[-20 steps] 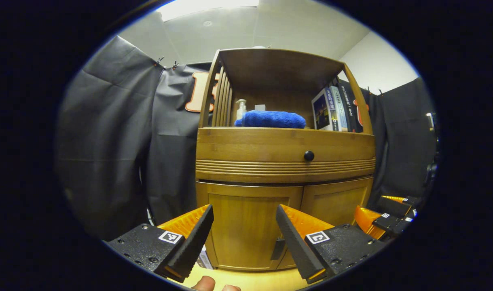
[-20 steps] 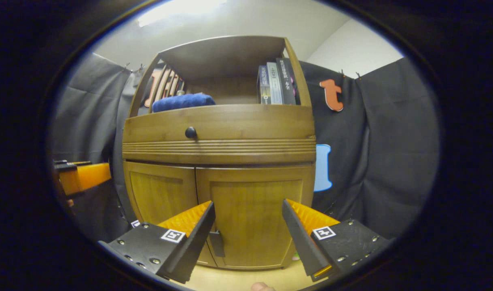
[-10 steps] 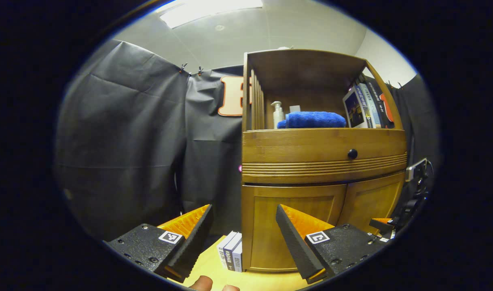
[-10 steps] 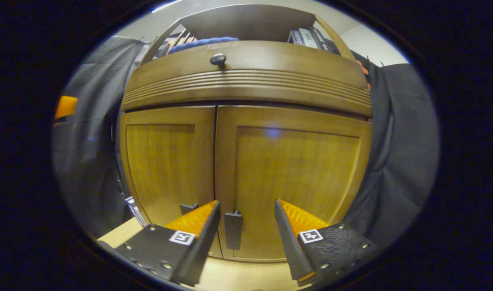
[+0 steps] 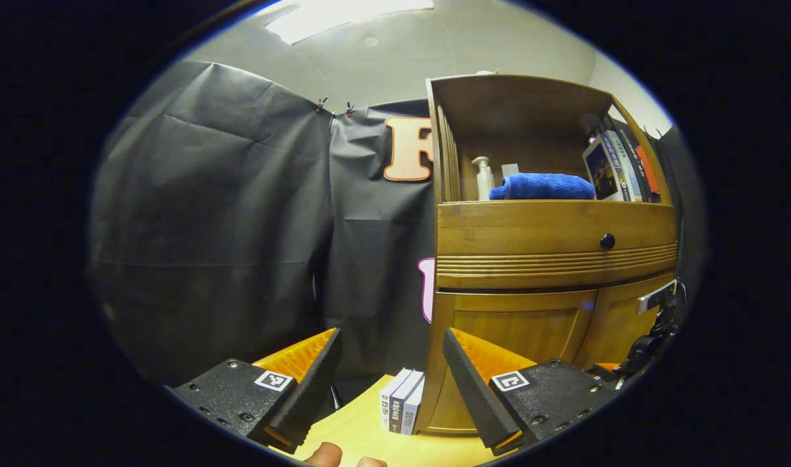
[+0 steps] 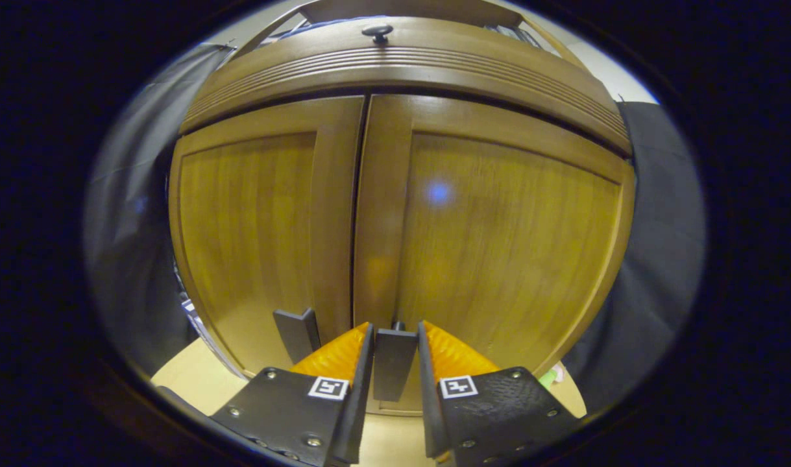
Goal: Open the right door of the double-door shoe cabinet with the right hand, and open the left door with the left hand.
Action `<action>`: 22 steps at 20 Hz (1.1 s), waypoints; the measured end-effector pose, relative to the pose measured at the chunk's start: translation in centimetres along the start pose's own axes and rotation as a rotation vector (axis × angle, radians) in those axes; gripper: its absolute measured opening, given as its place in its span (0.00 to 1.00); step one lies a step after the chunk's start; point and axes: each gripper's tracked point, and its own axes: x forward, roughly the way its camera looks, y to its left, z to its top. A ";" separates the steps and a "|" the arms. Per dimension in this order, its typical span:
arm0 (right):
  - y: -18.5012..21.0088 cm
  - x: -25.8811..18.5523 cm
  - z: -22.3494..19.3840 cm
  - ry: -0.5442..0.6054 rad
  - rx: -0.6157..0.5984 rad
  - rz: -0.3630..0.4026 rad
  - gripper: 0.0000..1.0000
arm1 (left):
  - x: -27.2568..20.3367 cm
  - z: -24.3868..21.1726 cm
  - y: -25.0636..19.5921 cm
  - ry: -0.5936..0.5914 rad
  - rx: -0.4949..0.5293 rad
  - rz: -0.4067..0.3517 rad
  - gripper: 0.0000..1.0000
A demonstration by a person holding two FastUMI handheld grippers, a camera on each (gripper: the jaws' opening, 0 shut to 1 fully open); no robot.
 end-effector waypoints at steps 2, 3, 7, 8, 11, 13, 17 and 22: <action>-0.1 0.3 -0.2 -0.006 0.055 -0.012 0.36 | 0.1 -0.1 0.0 0.003 -0.010 -0.002 0.92; -0.1 0.5 0.0 -0.011 0.073 -0.017 0.28 | 0.1 -0.2 -0.2 0.006 -0.015 -0.007 0.92; -0.3 -0.1 -0.2 -0.001 0.107 -0.047 0.28 | 0.2 -0.3 -0.9 0.008 -0.028 -0.034 0.92; -0.4 -0.3 -0.3 -0.005 0.105 -0.059 0.28 | 0.1 -0.2 -1.0 0.006 -0.027 -0.038 0.92; -0.7 -2.0 -0.7 -0.017 0.110 -0.078 0.28 | 0.1 0.3 -1.3 -0.004 -0.030 -0.052 0.92; -0.9 -3.0 -1.0 -0.018 0.114 -0.086 0.28 | -0.1 0.3 -1.7 -0.008 -0.038 -0.069 0.92; -1.5 -4.9 -1.4 -0.021 0.111 -0.105 0.28 | -0.6 0.3 -2.9 -0.006 -0.050 -0.114 0.92; -2.6 -9.0 -1.7 -0.021 0.117 -0.109 0.28 | -1.1 -0.1 -4.7 0.004 -0.070 -0.172 0.92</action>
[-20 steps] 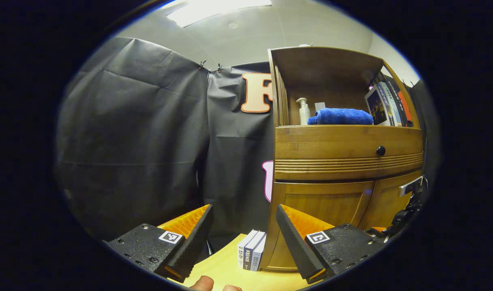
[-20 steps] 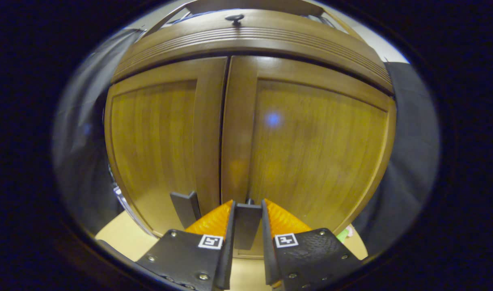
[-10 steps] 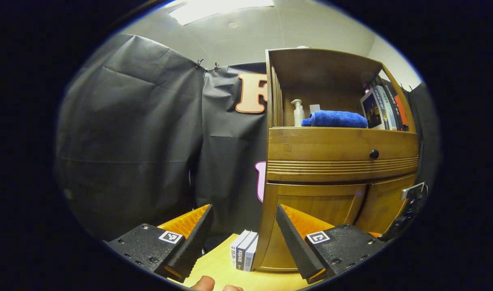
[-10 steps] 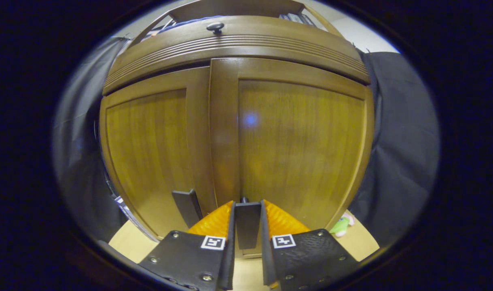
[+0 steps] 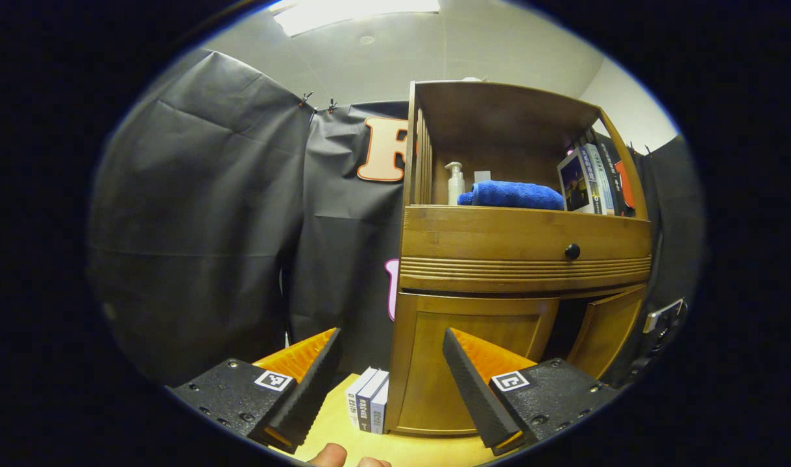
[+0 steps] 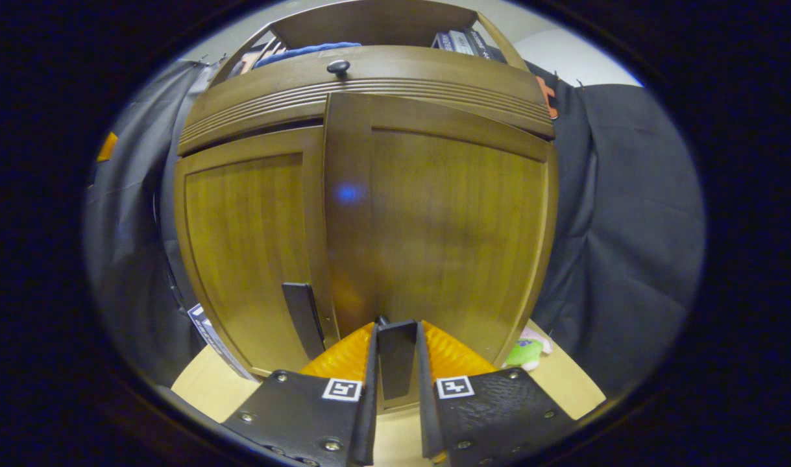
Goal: Open the right door of the double-door shoe cabinet with the right hand, and open the left door with the left hand.
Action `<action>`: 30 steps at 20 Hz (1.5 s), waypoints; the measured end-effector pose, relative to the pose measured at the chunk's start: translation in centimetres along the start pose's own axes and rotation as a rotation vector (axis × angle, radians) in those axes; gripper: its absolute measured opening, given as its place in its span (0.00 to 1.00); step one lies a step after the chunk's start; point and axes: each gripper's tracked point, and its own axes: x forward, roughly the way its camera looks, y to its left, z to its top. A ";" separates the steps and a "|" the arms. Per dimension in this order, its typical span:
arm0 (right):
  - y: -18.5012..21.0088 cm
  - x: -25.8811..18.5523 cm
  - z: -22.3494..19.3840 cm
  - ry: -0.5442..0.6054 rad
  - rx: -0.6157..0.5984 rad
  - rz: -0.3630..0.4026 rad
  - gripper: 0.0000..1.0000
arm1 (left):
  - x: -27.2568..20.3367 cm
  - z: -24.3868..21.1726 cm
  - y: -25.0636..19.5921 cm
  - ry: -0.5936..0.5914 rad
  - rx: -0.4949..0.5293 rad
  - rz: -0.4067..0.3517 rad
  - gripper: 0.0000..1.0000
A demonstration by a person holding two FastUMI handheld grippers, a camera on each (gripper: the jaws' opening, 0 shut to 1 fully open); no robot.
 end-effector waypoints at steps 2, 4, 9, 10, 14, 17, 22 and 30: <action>-0.7 0.2 -0.8 0.010 0.011 0.001 0.24 | -0.1 -0.4 -1.2 0.014 -0.014 -0.033 0.92; -1.3 -0.8 -1.0 0.012 0.007 -0.011 0.24 | -0.3 -0.9 -2.5 0.028 -0.023 -0.068 0.95; -3.7 -3.7 -1.5 0.008 0.006 -0.047 0.24 | -1.3 -1.3 -5.5 0.039 -0.004 -0.142 0.92; -4.2 -4.2 -1.7 0.008 0.010 -0.055 0.24 | -1.4 -1.3 -6.1 0.040 -0.003 -0.155 0.95; -6.8 -6.2 -2.1 0.013 0.030 -0.097 0.24 | -2.1 -1.6 -8.7 0.051 -0.012 -0.212 0.96; -8.6 -7.4 -2.3 0.014 0.041 -0.124 0.24 | -2.6 -1.7 -10.5 0.054 -0.017 -0.243 0.96; -11.3 -8.8 -2.7 0.015 0.044 -0.160 0.24 | -3.5 -2.2 -13.2 0.069 -0.019 -0.288 0.95; -16.7 -10.2 -3.1 0.024 0.037 -0.198 0.23 | -4.0 -2.9 -16.8 0.090 -0.041 -0.322 0.96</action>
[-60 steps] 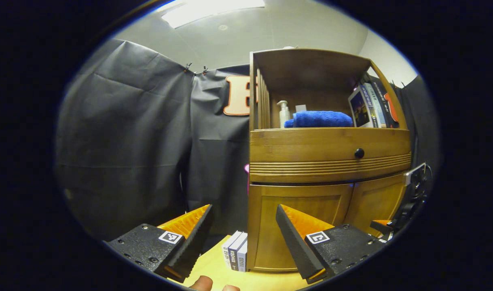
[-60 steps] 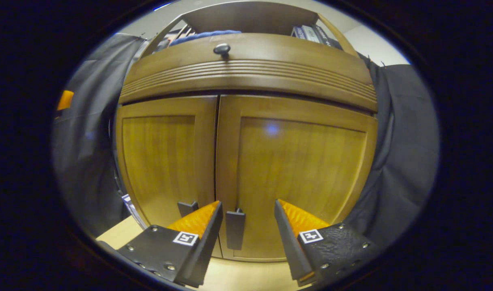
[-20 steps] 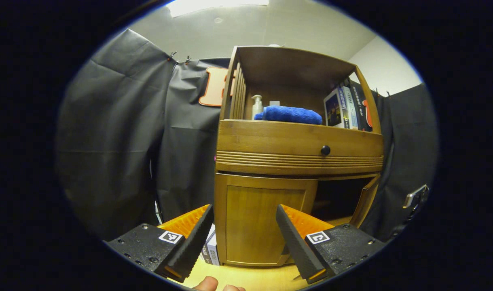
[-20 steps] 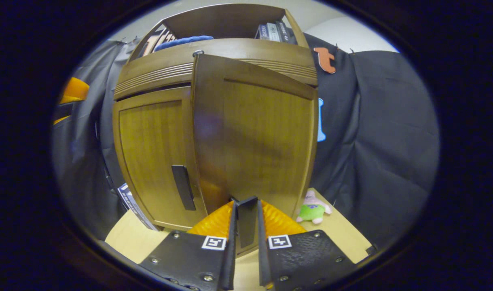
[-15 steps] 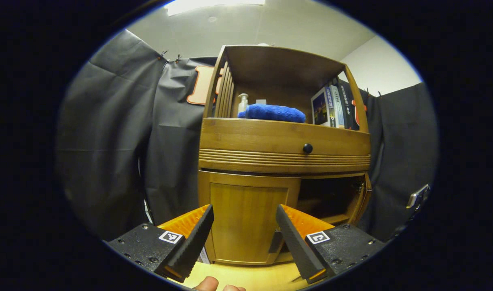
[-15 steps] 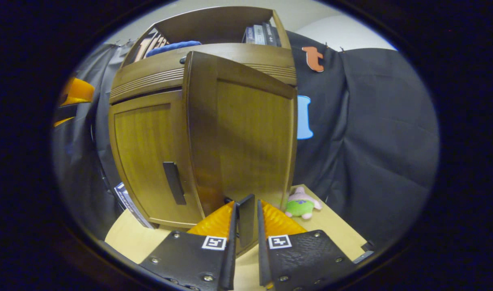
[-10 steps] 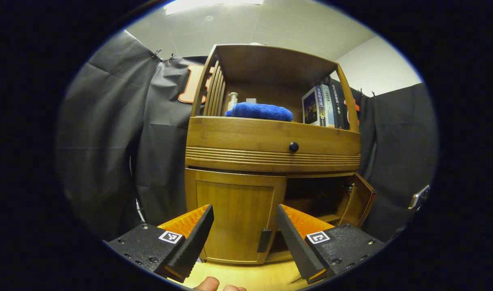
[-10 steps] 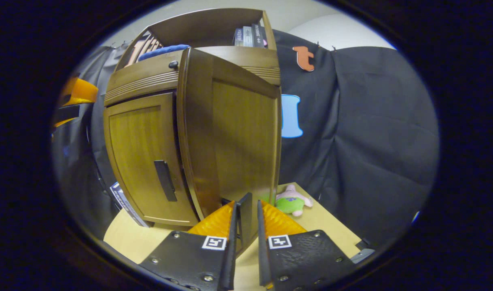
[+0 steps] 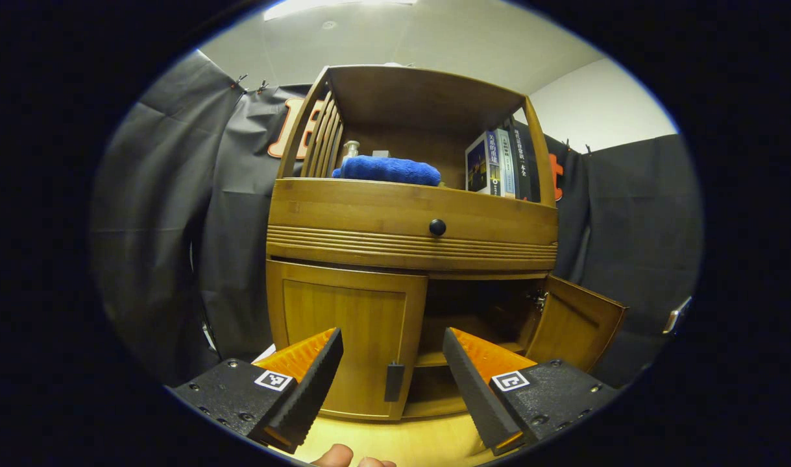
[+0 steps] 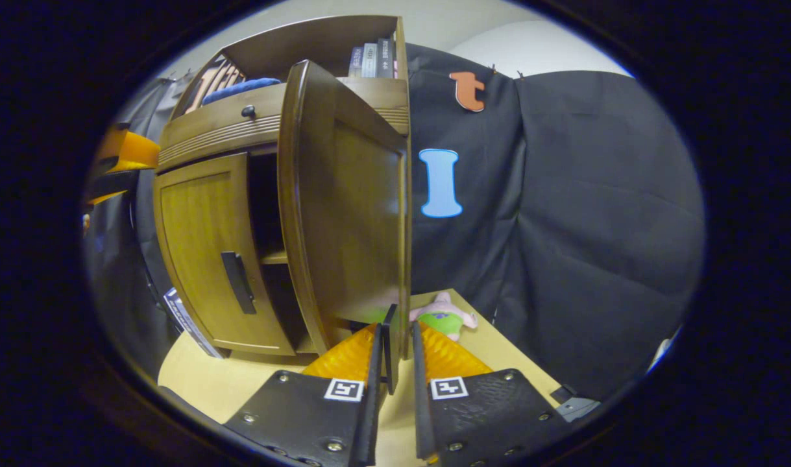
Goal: Open the right door of the double-door shoe cabinet with the right hand, and open the left door with the left hand.
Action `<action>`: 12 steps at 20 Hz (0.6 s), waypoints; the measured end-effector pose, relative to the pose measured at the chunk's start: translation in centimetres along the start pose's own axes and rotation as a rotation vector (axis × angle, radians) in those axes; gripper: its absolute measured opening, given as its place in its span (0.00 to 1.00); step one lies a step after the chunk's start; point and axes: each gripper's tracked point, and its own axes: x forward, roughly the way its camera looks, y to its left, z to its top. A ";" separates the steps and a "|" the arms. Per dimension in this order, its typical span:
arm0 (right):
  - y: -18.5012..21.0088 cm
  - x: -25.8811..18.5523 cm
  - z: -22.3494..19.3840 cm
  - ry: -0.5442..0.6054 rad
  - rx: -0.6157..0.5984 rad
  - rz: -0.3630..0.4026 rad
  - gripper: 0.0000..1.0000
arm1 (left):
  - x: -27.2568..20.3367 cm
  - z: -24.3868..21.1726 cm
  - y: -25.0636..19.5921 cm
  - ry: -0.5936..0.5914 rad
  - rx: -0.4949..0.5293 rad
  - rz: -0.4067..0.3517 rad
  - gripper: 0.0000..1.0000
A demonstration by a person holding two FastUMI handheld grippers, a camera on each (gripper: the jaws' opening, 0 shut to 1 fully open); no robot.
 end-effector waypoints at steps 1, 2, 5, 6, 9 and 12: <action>-0.6 0.1 0.1 -0.003 -0.001 0.003 0.23 | 0.2 0.0 -0.6 0.000 -0.004 -0.007 0.96; -1.5 -0.3 0.2 -0.004 0.001 -0.002 0.23 | 0.3 -0.1 -1.2 0.001 -0.004 -0.014 0.96; -4.2 0.5 0.3 -0.012 0.013 -0.015 0.15 | 0.7 -0.3 -2.7 0.003 0.002 -0.026 0.95; -4.8 0.6 0.5 -0.015 0.023 -0.006 0.16 | 0.8 -0.5 -3.2 0.005 0.003 -0.029 0.92; -5.9 1.0 0.6 -0.018 0.037 0.017 0.15 | 1.4 -1.1 -4.3 0.013 0.008 -0.030 0.95; -7.3 0.8 1.1 -0.038 0.030 0.014 0.15 | 2.3 -2.1 -4.3 0.023 0.023 -0.005 0.92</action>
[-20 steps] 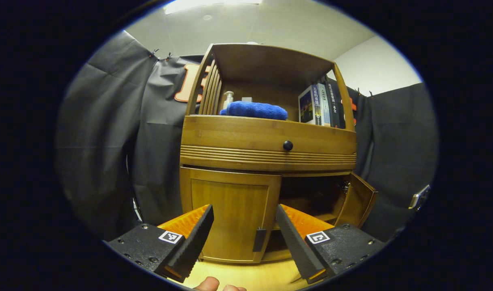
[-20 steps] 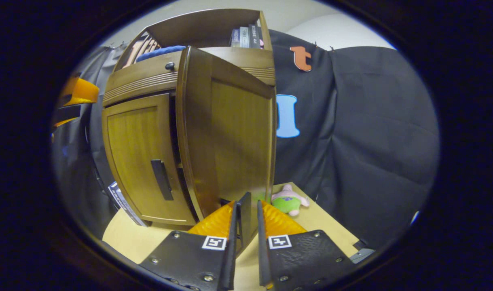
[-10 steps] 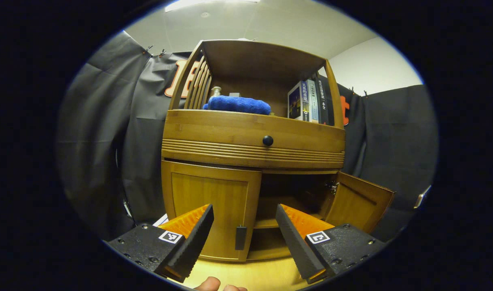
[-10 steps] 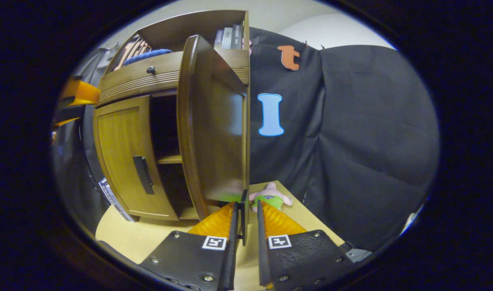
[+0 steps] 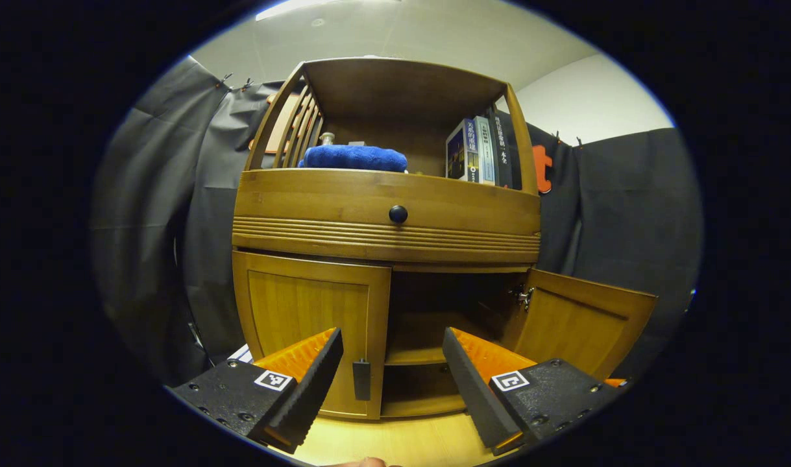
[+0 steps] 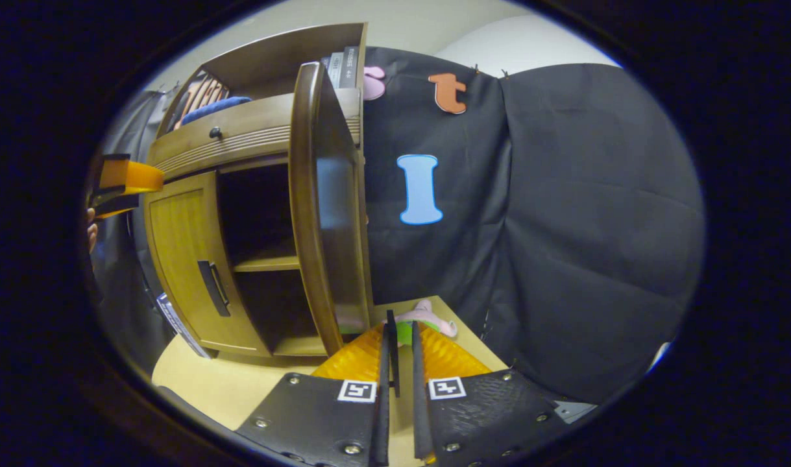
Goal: Open the right door of the double-door shoe cabinet with the right hand, and open the left door with the left hand.
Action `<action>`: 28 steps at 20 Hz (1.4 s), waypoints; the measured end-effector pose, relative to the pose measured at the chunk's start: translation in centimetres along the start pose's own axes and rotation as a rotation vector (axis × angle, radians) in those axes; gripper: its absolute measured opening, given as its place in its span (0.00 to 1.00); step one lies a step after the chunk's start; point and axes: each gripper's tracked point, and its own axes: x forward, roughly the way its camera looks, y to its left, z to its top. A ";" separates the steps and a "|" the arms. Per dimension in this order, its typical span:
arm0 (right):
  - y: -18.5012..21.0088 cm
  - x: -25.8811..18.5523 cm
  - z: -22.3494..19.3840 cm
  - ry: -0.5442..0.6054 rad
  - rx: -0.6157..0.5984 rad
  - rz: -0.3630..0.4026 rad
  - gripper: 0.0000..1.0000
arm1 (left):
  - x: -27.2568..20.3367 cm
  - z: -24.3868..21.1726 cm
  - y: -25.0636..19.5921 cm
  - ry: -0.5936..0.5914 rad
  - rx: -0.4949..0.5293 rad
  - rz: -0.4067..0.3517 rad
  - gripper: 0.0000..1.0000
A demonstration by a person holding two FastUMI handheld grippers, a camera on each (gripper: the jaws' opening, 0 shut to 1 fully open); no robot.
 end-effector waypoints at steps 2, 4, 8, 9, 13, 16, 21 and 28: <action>-1.2 0.0 0.2 -0.002 0.002 -0.012 0.15 | 0.8 -1.2 0.3 0.017 0.004 0.021 0.95; -2.3 0.0 0.4 -0.010 -0.005 -0.030 0.15 | 1.9 -2.7 0.7 0.037 0.003 0.045 0.92; -3.7 -0.4 1.9 -0.034 -0.005 -0.042 0.15 | 4.7 -5.7 1.8 0.075 0.003 0.084 0.92; -3.8 -0.6 2.3 -0.042 -0.005 -0.047 0.15 | 5.4 -6.3 2.1 0.077 0.003 0.092 0.95; -3.9 -1.6 3.9 -0.072 -0.032 -0.057 0.16 | 7.9 -9.9 3.2 0.123 0.008 0.122 0.91; -3.5 -2.7 5.0 -0.093 -0.038 -0.056 0.15 | 9.7 -11.8 4.0 0.152 0.005 0.136 0.92; -2.1 -4.7 6.0 -0.118 -0.053 -0.045 0.15 | 12.1 -13.4 5.2 0.170 -0.007 0.143 0.83; -0.3 -5.5 7.4 -0.151 -0.067 -0.039 0.15 | 13.6 -15.4 5.7 0.192 -0.053 0.118 0.49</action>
